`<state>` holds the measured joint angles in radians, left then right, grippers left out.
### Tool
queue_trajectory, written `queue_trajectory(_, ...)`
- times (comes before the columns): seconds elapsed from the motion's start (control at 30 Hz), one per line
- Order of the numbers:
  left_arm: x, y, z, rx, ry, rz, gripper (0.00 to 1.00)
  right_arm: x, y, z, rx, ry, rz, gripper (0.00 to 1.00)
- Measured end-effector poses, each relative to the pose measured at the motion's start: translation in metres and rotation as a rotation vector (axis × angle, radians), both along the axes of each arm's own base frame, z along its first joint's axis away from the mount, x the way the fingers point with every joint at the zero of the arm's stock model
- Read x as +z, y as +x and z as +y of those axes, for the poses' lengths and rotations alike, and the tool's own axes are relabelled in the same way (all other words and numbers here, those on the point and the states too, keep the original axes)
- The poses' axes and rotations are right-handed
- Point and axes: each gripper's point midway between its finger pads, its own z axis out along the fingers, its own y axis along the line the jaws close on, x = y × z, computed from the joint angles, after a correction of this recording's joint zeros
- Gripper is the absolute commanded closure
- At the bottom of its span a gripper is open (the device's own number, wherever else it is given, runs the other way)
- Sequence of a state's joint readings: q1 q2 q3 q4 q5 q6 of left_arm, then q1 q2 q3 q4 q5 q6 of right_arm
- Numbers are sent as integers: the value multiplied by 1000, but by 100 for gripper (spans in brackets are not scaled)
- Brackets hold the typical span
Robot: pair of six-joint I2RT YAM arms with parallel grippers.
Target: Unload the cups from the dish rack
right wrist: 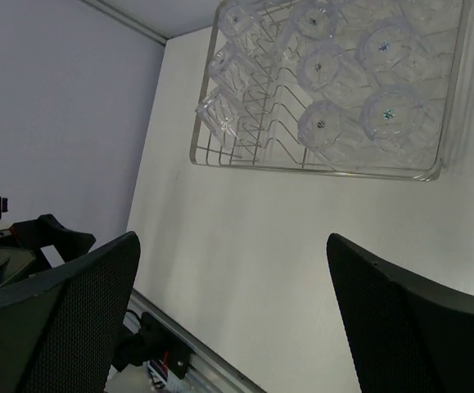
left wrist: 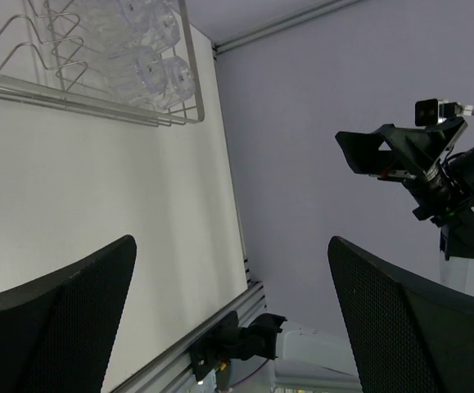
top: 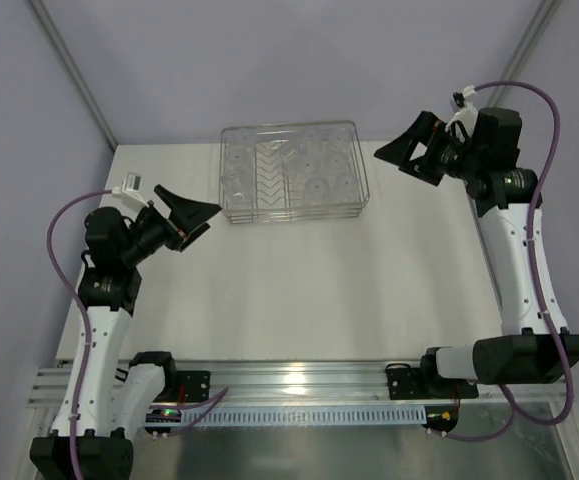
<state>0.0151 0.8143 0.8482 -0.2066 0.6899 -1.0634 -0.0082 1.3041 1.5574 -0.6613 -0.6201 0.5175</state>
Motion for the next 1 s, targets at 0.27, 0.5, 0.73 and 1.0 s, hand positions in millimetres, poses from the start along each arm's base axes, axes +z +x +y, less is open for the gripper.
queue_trajectory(0.27, -23, -9, -1, -1, -13, 49, 0, -23, 39, -1, 7, -93, 76, 2)
queue_trajectory(0.5, -41, -15, -2, -8, -27, 94, 0, -34, 79, 18, -24, -384, 80, 2)
queue_trajectory(0.73, -41, -19, -2, -8, -25, 94, 0, -101, 93, 2, -63, -601, 239, 2)
queue_trajectory(1.0, -47, -24, -1, -4, -15, 110, 0, -141, 110, 13, -30, -726, 287, 2)
